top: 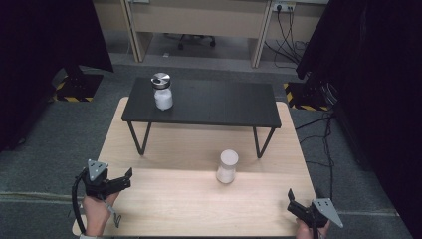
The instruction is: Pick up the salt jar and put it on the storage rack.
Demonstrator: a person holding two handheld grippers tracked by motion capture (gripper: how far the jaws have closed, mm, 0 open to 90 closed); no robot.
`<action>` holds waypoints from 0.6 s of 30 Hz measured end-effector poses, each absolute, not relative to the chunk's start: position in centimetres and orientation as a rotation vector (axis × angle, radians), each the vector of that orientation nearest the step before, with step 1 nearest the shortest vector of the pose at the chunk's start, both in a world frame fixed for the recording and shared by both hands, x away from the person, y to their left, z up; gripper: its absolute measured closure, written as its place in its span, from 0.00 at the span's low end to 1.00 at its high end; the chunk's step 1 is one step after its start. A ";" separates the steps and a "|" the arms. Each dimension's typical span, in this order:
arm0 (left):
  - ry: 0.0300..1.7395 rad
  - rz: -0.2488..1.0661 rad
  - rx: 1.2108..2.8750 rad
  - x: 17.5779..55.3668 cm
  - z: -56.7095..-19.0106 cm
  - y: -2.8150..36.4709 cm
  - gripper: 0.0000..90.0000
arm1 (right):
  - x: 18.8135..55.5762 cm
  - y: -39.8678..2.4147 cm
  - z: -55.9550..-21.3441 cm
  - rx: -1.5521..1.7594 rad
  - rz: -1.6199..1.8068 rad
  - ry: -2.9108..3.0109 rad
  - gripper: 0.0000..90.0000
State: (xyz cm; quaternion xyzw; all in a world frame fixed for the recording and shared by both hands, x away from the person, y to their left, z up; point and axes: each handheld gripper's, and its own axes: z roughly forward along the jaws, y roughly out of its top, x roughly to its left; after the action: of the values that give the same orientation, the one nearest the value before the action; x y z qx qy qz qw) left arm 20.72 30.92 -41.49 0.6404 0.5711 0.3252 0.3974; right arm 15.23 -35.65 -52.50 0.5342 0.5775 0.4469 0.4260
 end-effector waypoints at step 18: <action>1.504 0.817 1.589 19.4 -45.8 32.0 0.00 | 15.3 -35.7 -52.4 1.328 1.112 1.459 0.00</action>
State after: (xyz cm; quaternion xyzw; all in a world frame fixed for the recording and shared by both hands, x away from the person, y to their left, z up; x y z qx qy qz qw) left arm 19.38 32.03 -45.75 0.6258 0.5923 0.3218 0.3925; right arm 15.27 -35.68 -52.43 0.5308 0.5832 0.4448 0.4247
